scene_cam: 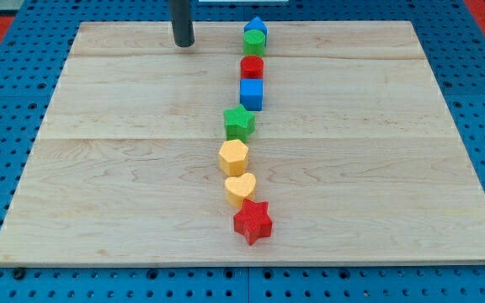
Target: Move the green star diagonal top right to the yellow heart
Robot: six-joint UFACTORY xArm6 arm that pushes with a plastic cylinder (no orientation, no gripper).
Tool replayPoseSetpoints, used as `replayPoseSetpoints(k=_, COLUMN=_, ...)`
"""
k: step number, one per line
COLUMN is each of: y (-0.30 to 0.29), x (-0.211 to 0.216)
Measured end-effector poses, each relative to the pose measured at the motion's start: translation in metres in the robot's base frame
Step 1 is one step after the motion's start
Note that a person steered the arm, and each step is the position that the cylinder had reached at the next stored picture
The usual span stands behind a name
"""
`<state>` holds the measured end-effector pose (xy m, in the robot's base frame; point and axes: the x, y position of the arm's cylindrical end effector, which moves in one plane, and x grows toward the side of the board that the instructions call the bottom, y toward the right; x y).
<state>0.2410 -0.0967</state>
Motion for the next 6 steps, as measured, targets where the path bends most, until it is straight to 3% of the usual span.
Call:
replayPoseSetpoints(k=4, y=-0.009, x=0.0)
replayPoseSetpoints(k=6, y=0.011, x=0.119)
